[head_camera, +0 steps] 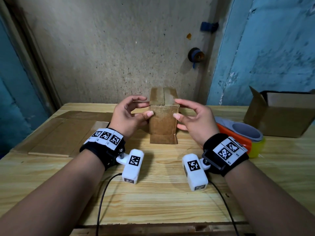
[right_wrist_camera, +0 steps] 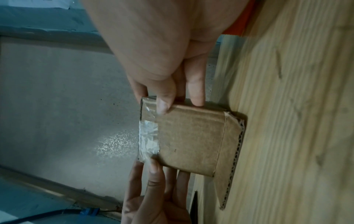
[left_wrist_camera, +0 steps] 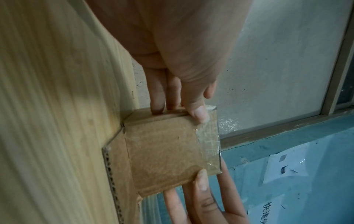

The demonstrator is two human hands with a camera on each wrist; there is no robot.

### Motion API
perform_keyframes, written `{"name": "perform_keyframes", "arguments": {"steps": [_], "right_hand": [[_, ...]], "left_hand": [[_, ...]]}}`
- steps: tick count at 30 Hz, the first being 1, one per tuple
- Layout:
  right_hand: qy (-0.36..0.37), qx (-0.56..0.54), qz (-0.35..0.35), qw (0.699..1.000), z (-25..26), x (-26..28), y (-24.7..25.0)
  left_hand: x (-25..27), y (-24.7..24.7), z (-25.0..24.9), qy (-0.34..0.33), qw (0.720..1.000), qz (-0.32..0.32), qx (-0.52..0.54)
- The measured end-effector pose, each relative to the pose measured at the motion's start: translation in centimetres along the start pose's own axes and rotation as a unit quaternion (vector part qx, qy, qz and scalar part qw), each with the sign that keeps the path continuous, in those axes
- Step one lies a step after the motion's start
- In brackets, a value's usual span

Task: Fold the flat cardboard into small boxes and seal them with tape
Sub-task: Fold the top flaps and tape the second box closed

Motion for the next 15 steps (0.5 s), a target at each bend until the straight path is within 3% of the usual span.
{"name": "perform_keyframes", "arguments": {"steps": [6,11,15], "right_hand": [[0.007,0.065,0.003,0.998,0.8,0.2,0.0],[0.099,0.152,-0.072,0.981,1.5,-0.3,-0.2],[0.098,0.151,-0.063,0.982,1.0,-1.0,-0.2]], "left_hand": [[0.6,-0.7,-1.9,-0.021,0.996,0.066,-0.047],[-0.2,-1.1,-1.9,-0.100,0.973,0.073,-0.193],[-1.2,-0.5,-0.7,-0.118,0.973,0.057,-0.188]]}}
Point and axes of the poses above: each hand's wrist, its own x-axis away from the middle knuckle, its own y-axis out of the back of the hand, z = x × y, the point moved 3 cm from there along -x, towards the middle knuckle, and after that the axes turned 1 degree about -z, right-handed, at the moved point
